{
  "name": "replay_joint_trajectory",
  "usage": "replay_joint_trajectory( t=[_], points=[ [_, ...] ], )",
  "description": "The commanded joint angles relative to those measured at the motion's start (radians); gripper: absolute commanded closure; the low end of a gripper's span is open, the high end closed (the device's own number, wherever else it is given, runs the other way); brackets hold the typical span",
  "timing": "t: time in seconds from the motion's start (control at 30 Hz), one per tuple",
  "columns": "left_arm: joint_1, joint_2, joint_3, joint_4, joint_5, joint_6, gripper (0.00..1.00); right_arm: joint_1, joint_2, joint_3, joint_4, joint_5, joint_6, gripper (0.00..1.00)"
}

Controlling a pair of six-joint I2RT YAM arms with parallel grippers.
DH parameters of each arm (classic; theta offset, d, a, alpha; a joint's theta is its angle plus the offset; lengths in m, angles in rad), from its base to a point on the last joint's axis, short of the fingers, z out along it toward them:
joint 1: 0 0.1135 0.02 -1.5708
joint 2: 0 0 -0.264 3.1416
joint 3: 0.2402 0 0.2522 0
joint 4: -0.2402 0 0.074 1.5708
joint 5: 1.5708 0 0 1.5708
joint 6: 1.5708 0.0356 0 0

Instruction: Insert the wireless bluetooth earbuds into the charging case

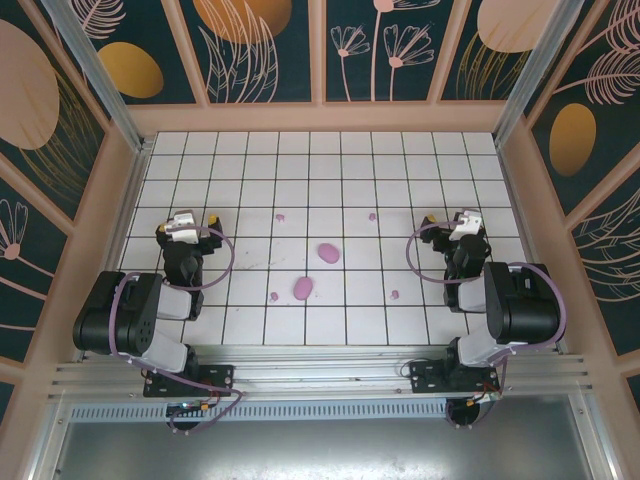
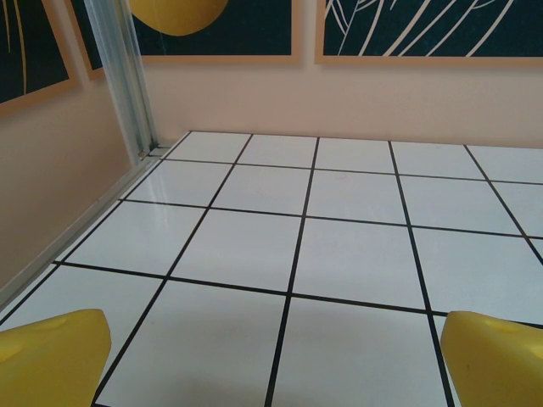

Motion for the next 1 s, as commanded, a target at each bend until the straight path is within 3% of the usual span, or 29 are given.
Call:
replay_joint_trajectory(
  t=[0.0,0.27,0.37,0.4,0.5,0.63,0.7,0.8,0.97],
  points=[
    [0.009,0.002,0.008,0.041,0.007,-0.017,0.01,0.000,0.010,0.013,0.049,-0.015,-0.013,0.01],
    [0.032,0.000,0.026,0.005,0.045,-0.032,0.01,0.002,-0.007,0.024,0.018,-0.059,-0.031,0.01],
    [0.032,-0.014,0.032,-0.017,0.028,-0.035,0.01,0.026,-0.069,0.031,-0.044,0.002,-0.036,0.02],
    [0.033,-0.034,0.045,-0.054,0.003,-0.046,0.01,0.043,-0.103,0.042,-0.094,0.056,-0.034,0.02],
    [0.032,-0.153,0.141,-0.356,-0.108,-0.114,0.01,0.068,-0.227,0.163,-0.463,0.152,0.083,0.03],
    [0.034,-0.277,0.238,-0.690,-0.118,-0.285,0.01,0.129,-0.330,0.306,-0.884,0.216,0.236,0.04],
    [0.032,-0.305,0.313,-0.896,-0.135,-0.386,0.01,0.203,-0.387,0.333,-1.029,0.246,0.299,0.07],
    [0.032,-0.326,0.386,-1.102,-0.098,-0.430,0.01,0.382,-0.482,0.361,-1.212,0.356,0.413,0.12],
    [0.032,-0.362,0.457,-1.361,0.026,-0.528,0.01,0.704,-0.494,0.469,-1.623,0.521,0.775,0.15]
  ],
)
